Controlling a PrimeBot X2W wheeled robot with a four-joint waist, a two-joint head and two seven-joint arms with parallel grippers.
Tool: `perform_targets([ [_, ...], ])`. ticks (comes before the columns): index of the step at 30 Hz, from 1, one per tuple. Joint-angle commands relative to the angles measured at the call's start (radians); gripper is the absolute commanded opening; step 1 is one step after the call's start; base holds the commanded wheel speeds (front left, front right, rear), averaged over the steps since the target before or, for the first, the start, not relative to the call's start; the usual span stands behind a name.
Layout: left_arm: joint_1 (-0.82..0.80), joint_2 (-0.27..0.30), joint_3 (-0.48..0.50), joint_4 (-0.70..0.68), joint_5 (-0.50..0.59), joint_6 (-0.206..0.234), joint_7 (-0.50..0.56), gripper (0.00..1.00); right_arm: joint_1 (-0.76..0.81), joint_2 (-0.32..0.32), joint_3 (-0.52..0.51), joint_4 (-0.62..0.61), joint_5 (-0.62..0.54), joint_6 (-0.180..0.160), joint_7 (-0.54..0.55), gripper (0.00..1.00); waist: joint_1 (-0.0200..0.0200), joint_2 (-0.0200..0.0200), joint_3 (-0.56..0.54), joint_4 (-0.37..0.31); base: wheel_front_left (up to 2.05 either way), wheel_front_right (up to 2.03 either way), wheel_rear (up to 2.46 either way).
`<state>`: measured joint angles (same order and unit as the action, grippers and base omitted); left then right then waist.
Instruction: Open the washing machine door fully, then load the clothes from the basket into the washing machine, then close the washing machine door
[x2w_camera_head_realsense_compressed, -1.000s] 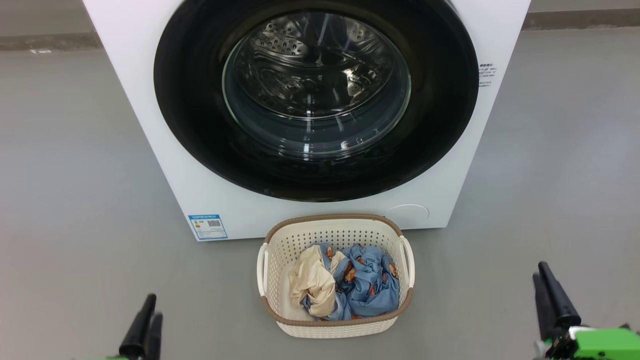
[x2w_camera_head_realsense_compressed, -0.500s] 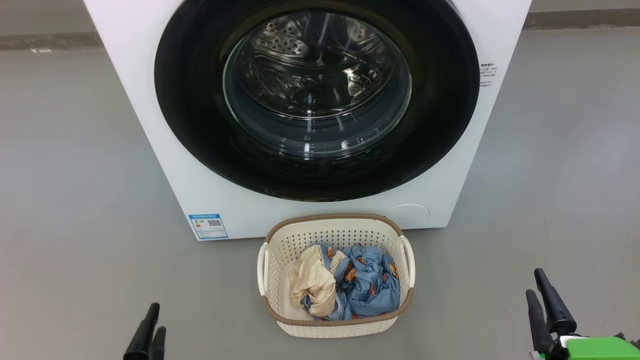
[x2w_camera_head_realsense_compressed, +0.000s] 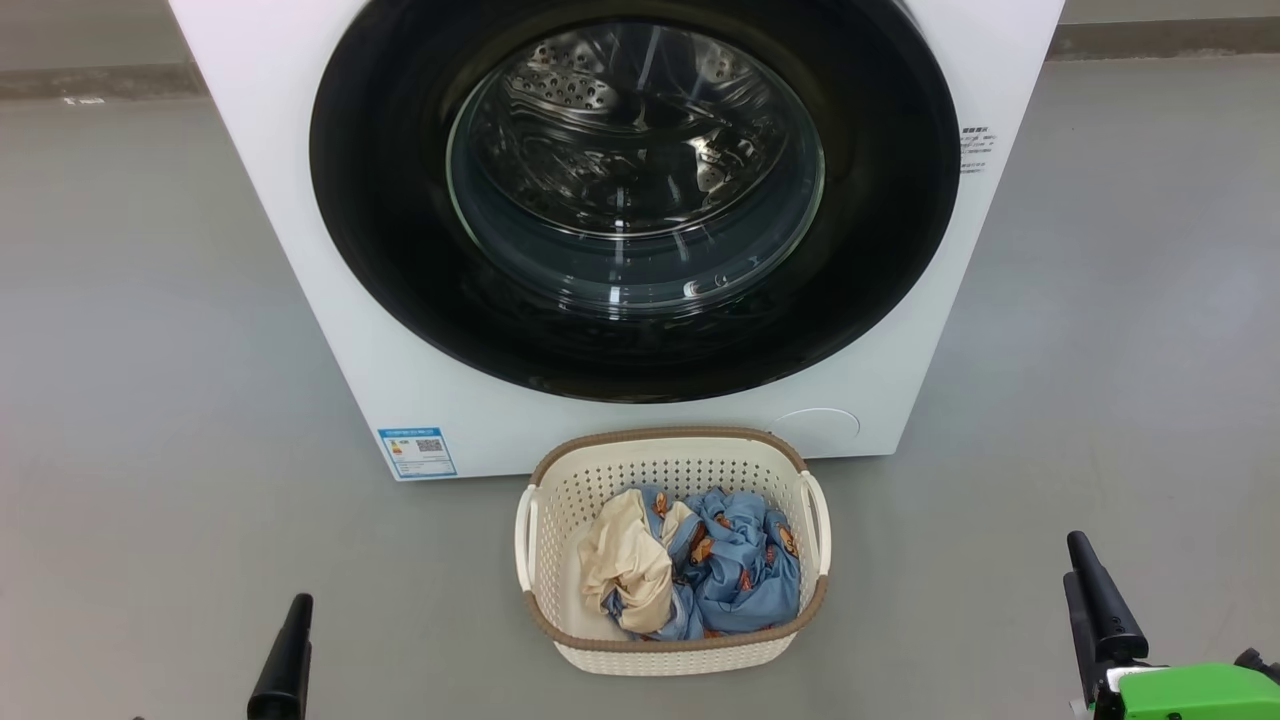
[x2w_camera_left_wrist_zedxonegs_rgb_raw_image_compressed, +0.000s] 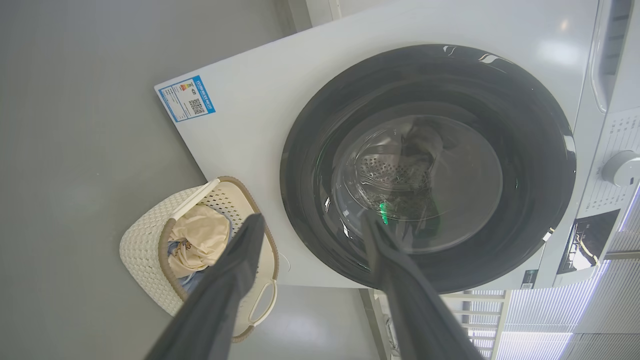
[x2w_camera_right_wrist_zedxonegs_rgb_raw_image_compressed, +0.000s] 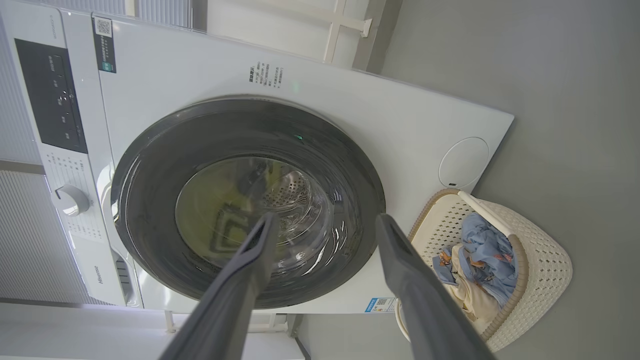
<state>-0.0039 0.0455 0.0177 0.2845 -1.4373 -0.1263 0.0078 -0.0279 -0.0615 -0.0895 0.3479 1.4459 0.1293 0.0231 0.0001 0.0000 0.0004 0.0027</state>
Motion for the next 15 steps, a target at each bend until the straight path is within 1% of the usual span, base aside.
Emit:
perform_targets([
  [1, -0.029, 0.020, 0.009, -0.037, 0.043, -0.001, -0.011, 1.00, -0.034, -0.014, 0.012, -0.028, -0.042, 0.000, -0.014, 1.00, -0.0001, 0.0000, 0.000, 0.000, 0.00, 0.00, 0.00],
  [6, -0.028, 0.023, 0.006, -0.046, 0.120, -0.001, -0.024, 1.00, -0.036, -0.018, 0.021, -0.033, -0.116, 0.000, -0.028, 1.00, -0.0001, 0.0000, 0.002, 0.000, 0.00, 0.00, 0.00],
  [8, -0.027, 0.023, 0.006, -0.048, 0.135, -0.001, -0.027, 1.00, -0.037, -0.019, 0.024, -0.034, -0.131, 0.000, -0.031, 1.00, -0.0001, 0.0000, 0.002, 0.000, 0.00, 0.00, 0.00],
  [15, -0.025, 0.028, 0.002, -0.053, 0.253, -0.002, -0.046, 1.00, -0.037, -0.026, 0.048, -0.042, -0.233, 0.000, -0.051, 1.00, -0.0001, 0.0000, 0.005, -0.001, 0.00, 0.00, 0.00],
])
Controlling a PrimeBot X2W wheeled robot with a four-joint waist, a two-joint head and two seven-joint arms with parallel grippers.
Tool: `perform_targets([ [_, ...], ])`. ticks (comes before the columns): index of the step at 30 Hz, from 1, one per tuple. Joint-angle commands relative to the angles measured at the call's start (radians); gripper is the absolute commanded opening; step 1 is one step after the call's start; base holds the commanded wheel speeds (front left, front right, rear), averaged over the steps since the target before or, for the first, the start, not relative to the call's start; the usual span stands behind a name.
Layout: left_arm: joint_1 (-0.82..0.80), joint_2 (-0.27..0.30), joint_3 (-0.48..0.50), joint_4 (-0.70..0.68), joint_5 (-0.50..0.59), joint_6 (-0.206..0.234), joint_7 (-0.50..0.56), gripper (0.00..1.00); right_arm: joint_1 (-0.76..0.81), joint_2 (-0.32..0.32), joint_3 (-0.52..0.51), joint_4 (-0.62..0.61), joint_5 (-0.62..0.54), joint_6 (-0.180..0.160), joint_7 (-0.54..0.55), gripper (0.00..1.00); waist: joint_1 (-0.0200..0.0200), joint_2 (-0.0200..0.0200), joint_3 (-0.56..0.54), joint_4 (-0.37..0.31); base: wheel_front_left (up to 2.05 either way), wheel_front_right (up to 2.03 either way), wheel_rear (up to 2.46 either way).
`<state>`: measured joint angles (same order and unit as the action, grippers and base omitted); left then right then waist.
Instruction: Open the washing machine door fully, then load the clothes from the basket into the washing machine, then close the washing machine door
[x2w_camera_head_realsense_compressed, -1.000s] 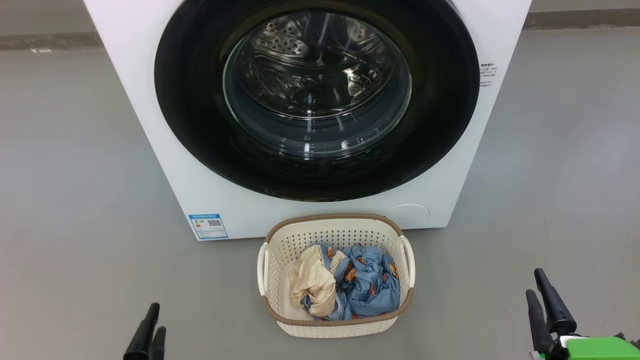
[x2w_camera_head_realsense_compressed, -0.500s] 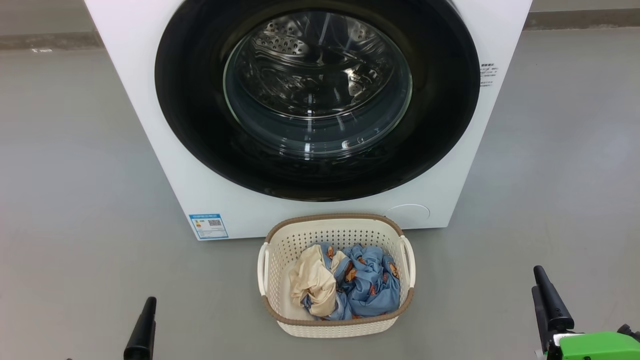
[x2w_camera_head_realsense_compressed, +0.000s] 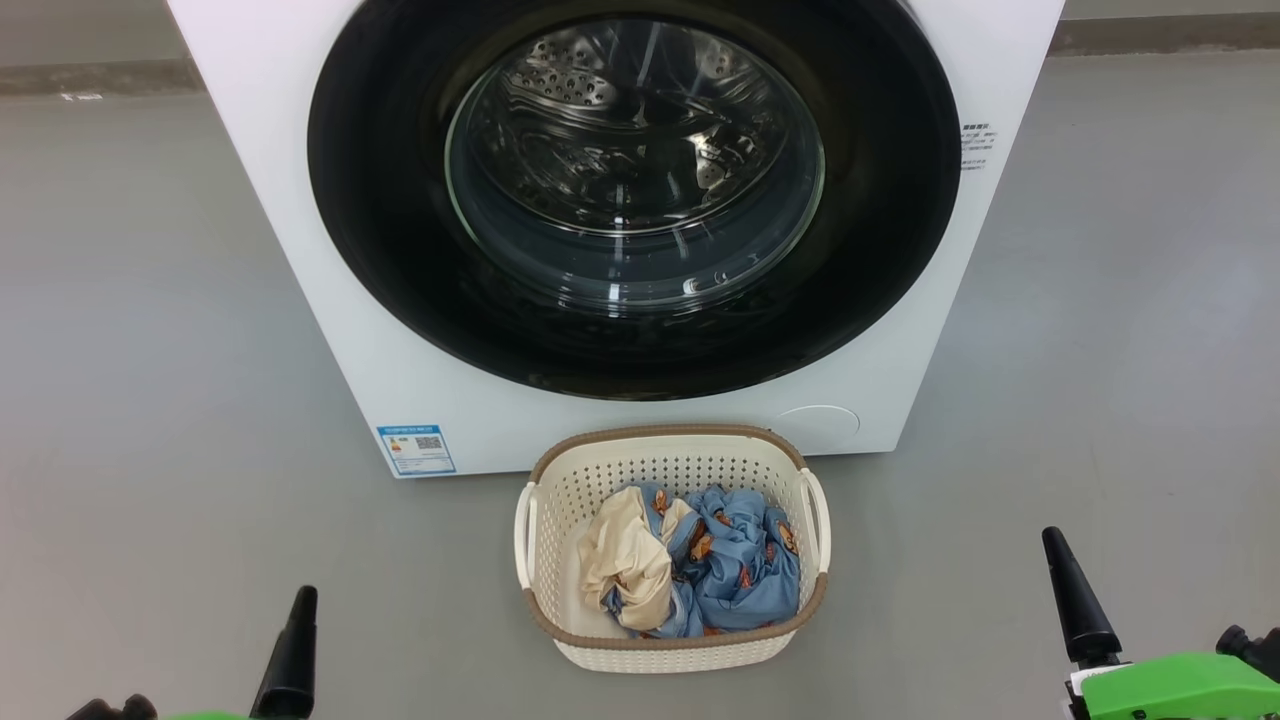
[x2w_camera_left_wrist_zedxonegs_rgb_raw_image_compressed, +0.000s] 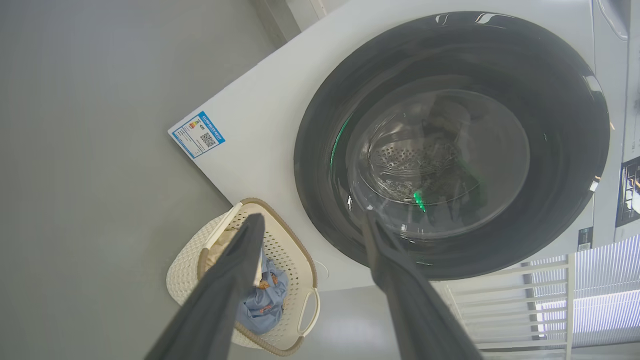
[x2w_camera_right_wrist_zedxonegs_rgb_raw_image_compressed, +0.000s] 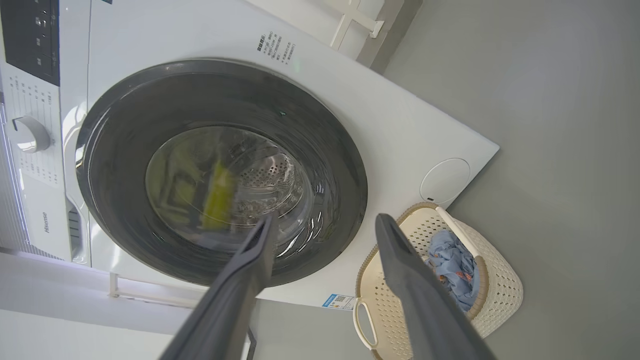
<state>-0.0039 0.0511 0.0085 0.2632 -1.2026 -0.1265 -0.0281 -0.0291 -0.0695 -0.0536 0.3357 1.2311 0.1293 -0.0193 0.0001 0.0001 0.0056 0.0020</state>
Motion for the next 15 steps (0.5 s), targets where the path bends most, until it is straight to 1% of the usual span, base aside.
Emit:
perform_targets([
  [1, -0.025, 0.022, 0.011, -0.032, 0.034, -0.001, -0.013, 1.00, -0.036, -0.021, 0.017, -0.029, -0.034, 0.000, -0.012, 1.00, -0.0001, -0.0001, 0.000, 0.000, 0.00, 0.00, 0.00],
  [15, -0.025, 0.026, 0.007, -0.046, 0.231, -0.002, -0.051, 1.00, -0.039, -0.033, 0.052, -0.024, -0.208, 0.001, -0.051, 1.00, -0.0001, -0.0001, 0.001, 0.002, 0.00, 0.00, 0.00],
])
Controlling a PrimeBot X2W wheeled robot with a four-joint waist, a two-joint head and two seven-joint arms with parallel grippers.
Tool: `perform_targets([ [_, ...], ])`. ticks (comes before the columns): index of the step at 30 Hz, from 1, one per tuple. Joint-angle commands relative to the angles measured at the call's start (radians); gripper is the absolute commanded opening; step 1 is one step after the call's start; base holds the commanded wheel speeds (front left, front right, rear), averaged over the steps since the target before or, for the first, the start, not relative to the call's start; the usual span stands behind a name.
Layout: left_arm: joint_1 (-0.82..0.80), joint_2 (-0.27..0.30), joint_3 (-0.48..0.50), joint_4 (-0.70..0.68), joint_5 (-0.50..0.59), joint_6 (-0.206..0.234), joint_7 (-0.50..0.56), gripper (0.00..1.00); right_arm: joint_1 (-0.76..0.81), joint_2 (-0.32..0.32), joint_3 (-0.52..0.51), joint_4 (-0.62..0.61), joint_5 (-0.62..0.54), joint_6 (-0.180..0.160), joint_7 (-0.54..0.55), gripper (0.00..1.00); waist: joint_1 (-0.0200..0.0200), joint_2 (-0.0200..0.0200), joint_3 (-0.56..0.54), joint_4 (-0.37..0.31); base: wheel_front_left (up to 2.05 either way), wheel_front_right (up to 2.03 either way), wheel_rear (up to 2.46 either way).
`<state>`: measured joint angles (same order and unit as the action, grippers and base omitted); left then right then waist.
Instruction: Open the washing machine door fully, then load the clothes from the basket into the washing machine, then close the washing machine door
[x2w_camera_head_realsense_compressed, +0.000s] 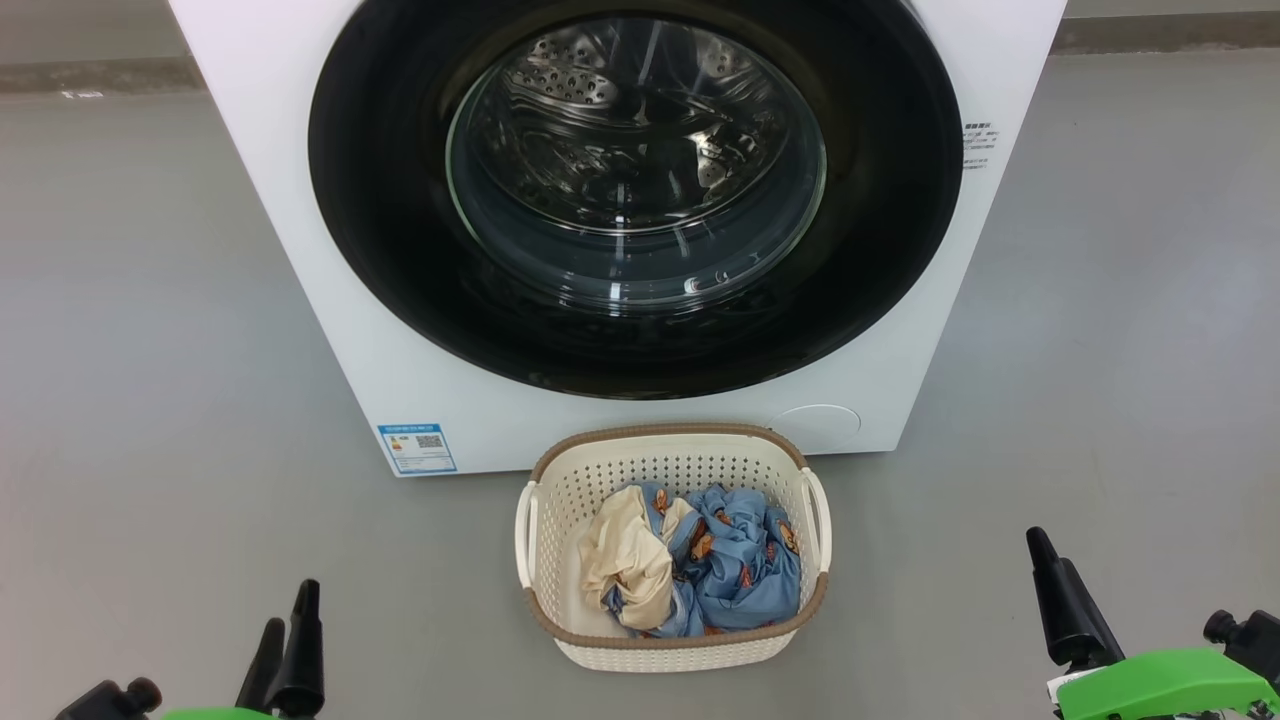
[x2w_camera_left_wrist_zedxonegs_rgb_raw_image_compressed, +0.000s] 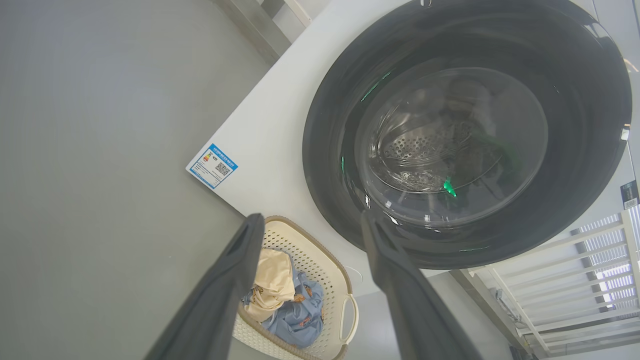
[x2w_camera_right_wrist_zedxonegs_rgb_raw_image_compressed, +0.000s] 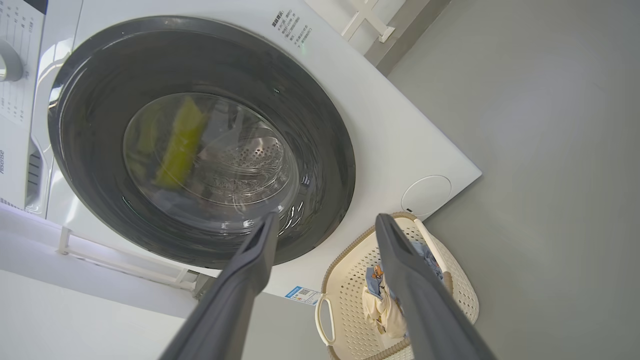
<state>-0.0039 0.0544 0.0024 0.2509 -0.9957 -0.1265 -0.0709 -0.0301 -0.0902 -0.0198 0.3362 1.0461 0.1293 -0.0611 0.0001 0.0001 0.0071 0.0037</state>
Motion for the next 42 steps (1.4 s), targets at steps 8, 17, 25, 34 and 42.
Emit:
perform_targets([
  [8, -0.025, 0.025, 0.010, -0.047, 0.125, -0.002, -0.030, 1.00, -0.042, -0.019, 0.033, -0.021, -0.104, 0.001, -0.032, 1.00, -0.0001, -0.0001, 0.001, 0.001, 0.00, 0.00, 0.00],
  [17, -0.023, 0.029, 0.008, -0.060, 0.233, -0.003, -0.055, 1.00, -0.046, -0.026, 0.052, -0.017, -0.193, 0.001, -0.058, 1.00, -0.0001, -0.0001, 0.003, 0.001, 0.00, 0.00, 0.00],
  [25, -0.023, 0.033, 0.004, -0.068, 0.315, -0.003, -0.074, 1.00, -0.050, -0.033, 0.065, -0.015, -0.261, 0.001, -0.078, 1.00, -0.0001, -0.0001, 0.003, 0.002, 0.00, 0.00, 0.00],
  [34, -0.022, 0.037, 0.002, -0.077, 0.419, -0.003, -0.098, 1.00, -0.055, -0.040, 0.081, -0.014, -0.351, 0.001, -0.104, 1.00, -0.0001, -0.0001, 0.004, 0.004, 0.00, 0.00, 0.00],
  [42, -0.021, 0.041, 0.000, -0.087, 0.509, -0.003, -0.120, 1.00, -0.057, -0.046, 0.091, -0.014, -0.428, 0.001, -0.127, 1.00, -0.0001, -0.0001, 0.004, 0.004, 0.00, 0.00, 0.00],
])
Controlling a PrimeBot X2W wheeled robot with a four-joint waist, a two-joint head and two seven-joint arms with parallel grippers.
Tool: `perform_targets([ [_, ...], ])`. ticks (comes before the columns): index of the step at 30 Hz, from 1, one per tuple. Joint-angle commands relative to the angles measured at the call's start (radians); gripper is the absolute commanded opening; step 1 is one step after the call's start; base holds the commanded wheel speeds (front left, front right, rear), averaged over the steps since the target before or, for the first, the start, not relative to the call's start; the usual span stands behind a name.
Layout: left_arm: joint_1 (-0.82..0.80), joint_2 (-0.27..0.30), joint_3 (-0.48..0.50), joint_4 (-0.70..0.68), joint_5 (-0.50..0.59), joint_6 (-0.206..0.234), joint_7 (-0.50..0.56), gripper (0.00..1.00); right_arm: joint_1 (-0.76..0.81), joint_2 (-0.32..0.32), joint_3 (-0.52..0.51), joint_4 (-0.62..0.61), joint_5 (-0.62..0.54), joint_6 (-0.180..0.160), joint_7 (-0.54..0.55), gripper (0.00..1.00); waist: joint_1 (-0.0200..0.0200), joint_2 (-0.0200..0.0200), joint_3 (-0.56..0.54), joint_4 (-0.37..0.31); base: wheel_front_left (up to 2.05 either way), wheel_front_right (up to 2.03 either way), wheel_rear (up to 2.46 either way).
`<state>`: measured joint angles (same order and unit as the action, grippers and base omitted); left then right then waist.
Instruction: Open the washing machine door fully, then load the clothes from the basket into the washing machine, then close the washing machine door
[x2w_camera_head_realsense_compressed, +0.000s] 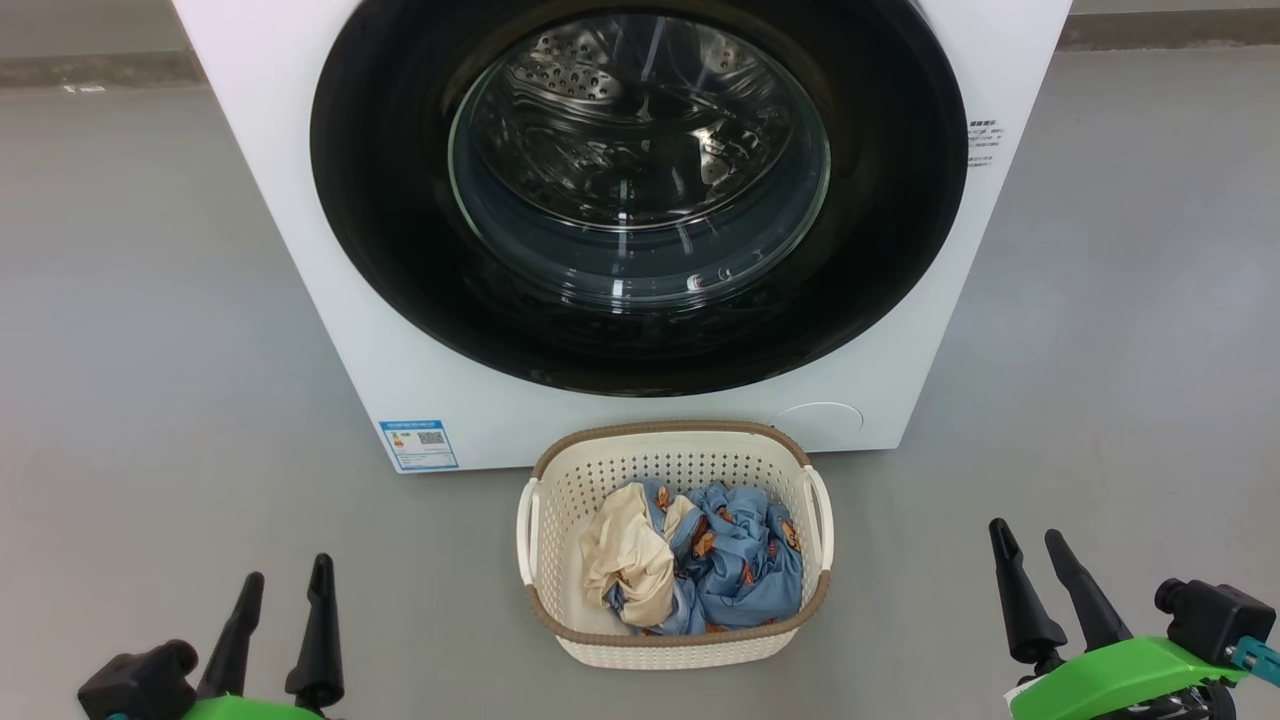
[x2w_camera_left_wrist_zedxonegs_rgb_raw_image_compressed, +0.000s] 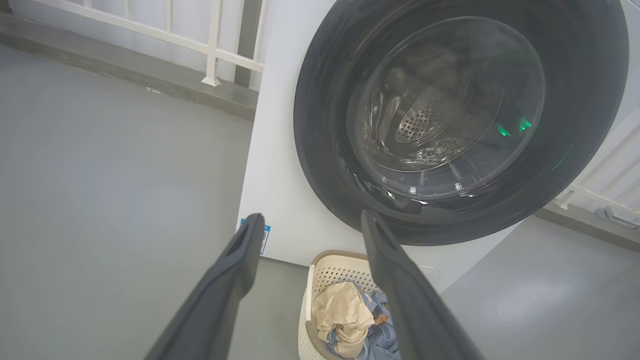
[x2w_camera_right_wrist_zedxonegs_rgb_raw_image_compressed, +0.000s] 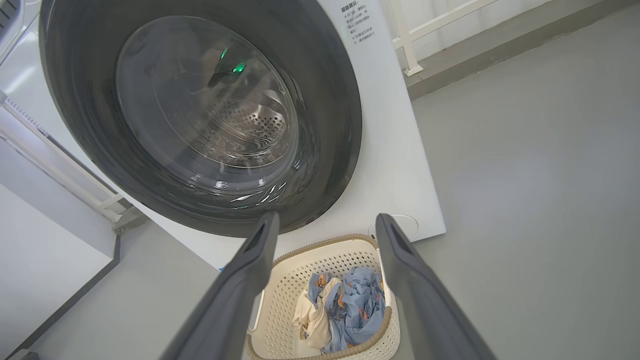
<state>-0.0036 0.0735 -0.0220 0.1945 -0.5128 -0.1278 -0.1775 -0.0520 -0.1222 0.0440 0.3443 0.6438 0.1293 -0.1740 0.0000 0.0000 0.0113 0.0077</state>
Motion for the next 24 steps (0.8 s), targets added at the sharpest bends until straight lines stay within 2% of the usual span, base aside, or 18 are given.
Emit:
perform_targets([
  [1, -0.021, 0.022, 0.024, -0.032, 0.037, -0.002, -0.016, 1.00, -0.035, -0.014, 0.029, -0.022, -0.036, 0.001, -0.016, 1.00, 0.0000, 0.0000, 0.000, 0.000, 0.00, 0.00, 0.00],
  [24, -0.020, 0.036, 0.023, -0.046, 0.274, -0.003, -0.079, 1.00, -0.029, -0.021, 0.039, -0.025, -0.269, 0.001, -0.082, 1.00, 0.0000, 0.0000, 0.007, -0.005, 0.00, 0.00, 0.00],
])
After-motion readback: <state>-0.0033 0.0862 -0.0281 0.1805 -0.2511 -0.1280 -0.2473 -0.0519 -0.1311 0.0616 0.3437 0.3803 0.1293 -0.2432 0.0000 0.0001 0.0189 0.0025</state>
